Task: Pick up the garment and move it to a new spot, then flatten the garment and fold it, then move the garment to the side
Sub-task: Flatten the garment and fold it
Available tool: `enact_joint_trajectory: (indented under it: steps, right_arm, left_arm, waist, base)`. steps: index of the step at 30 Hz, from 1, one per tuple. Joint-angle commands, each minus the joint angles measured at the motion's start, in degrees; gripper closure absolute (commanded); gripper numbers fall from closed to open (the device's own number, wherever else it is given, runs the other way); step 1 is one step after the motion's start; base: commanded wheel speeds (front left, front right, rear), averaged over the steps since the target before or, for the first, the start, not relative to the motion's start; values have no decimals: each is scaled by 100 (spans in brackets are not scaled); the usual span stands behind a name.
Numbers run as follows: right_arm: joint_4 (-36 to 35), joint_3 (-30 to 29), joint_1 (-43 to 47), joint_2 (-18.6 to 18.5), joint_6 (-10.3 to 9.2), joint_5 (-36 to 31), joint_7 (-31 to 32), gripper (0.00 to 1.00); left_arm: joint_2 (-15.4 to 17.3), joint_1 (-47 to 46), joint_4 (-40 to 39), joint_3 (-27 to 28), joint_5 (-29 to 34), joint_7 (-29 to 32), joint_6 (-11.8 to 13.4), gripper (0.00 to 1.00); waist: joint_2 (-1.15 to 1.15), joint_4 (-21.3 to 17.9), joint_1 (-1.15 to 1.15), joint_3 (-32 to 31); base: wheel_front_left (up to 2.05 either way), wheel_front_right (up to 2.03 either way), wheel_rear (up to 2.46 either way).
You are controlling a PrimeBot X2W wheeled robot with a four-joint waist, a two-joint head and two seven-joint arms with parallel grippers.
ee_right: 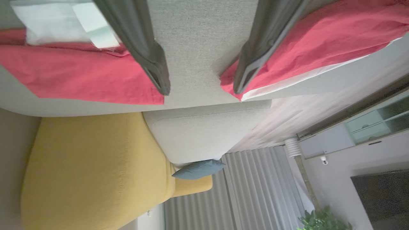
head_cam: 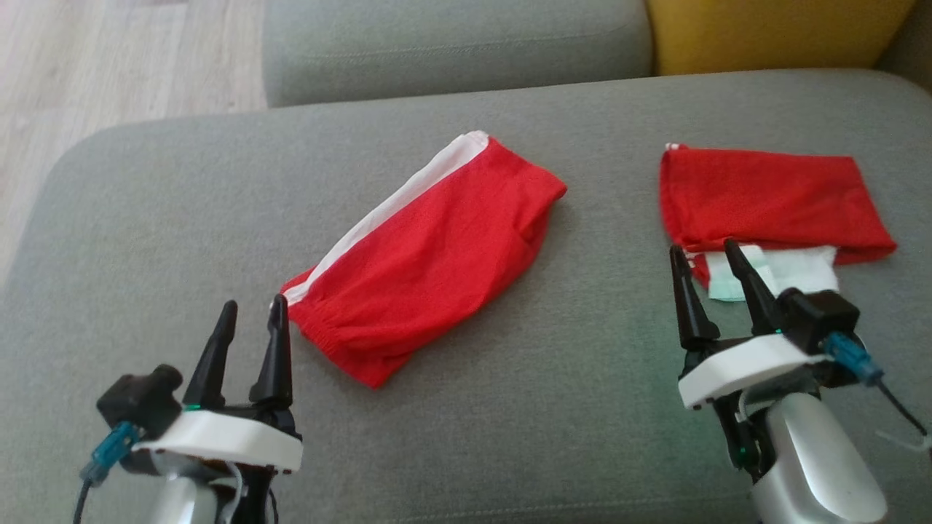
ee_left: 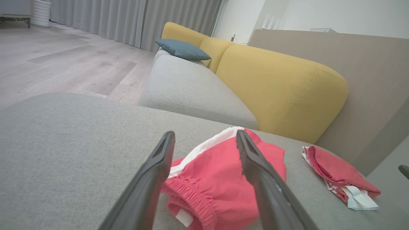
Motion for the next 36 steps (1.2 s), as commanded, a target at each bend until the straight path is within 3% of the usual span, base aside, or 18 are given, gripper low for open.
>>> enact_joint_trajectory:
  steps: [1,6,11,20,28,36]
  right_arm:
    - [-255,69,-118,63,-5,8,89,0]
    - [-437,-86,-242,125,-5,725,697,0]
    - [-414,-103,-583,134,-5,2065,1332,0]
    - [676,-361,-1497,136,-5,3640,2096,0]
    - [2266,-698,-2420,136,-5,3951,2171,0]
    - [3524,-753,-3092,136,-5,3940,2215,0]
  left_arm:
    - [-1,-315,-140,169,64,-51,-37,0]
    - [-45,-498,-220,162,62,-51,-73,0]
    - [-55,-700,-193,54,18,-51,-82,0]
    - [-48,-1001,-62,-312,-97,-51,-84,0]
    - [-55,-1117,-44,-521,-101,-51,-84,0]
    - [-77,-1131,-96,-558,-118,-51,-84,0]
  waist:
    - [0,109,0,110]
    - [0,418,0,496]
    - [0,757,0,900]
    - [0,1401,0,1332]
    - [0,1856,0,1486]
    - [0,2026,0,1541]
  base:
    - [0,0,0]
    - [0,0,0]
    - [0,0,0]
    - [0,0,0]
    - [0,0,0]
    - [0,0,0]
